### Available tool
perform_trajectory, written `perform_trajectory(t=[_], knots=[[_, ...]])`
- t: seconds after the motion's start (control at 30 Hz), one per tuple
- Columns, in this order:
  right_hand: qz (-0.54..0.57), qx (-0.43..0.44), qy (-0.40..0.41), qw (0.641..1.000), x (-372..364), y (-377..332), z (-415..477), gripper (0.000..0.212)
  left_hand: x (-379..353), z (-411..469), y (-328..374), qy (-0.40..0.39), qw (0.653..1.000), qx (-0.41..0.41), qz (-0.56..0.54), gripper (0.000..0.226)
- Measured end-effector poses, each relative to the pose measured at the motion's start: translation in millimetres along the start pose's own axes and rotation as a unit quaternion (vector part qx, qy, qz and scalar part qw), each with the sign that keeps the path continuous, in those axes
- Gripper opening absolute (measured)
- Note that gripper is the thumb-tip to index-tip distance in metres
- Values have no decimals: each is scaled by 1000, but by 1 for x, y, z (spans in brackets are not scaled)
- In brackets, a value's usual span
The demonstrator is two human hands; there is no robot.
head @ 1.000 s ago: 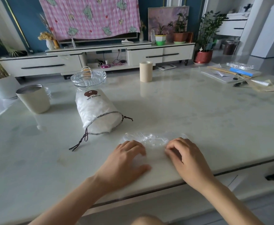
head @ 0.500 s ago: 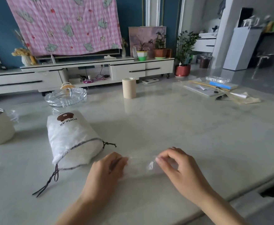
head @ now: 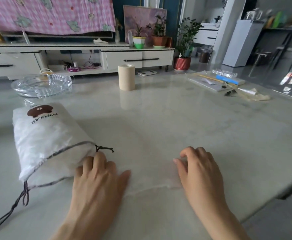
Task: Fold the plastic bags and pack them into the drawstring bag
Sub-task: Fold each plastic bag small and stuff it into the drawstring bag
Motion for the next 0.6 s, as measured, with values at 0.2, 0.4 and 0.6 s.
perform_trajectory(t=[0.2,0.4,0.6], knots=[[4,-42,47,998,2,7,1,30,5,6,-4,-11,955,73,-287,45],[-3,-9,43,999,9,6,-2,24,22,16,-6,20,830,152,-536,23],[339,-39,45,939,28,3,0,17,37,14,-7,-86,819,78,-562,18]])
Point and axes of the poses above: each hand's wrist, its own z-axis towards the middle knuckle, its own x-axis out of the back of the hand, y = z × x, the point moved 4 cm from there along z, towards the middle knuckle, and after that the axes turned 8 degrees about -y, right-handed, at the moved point
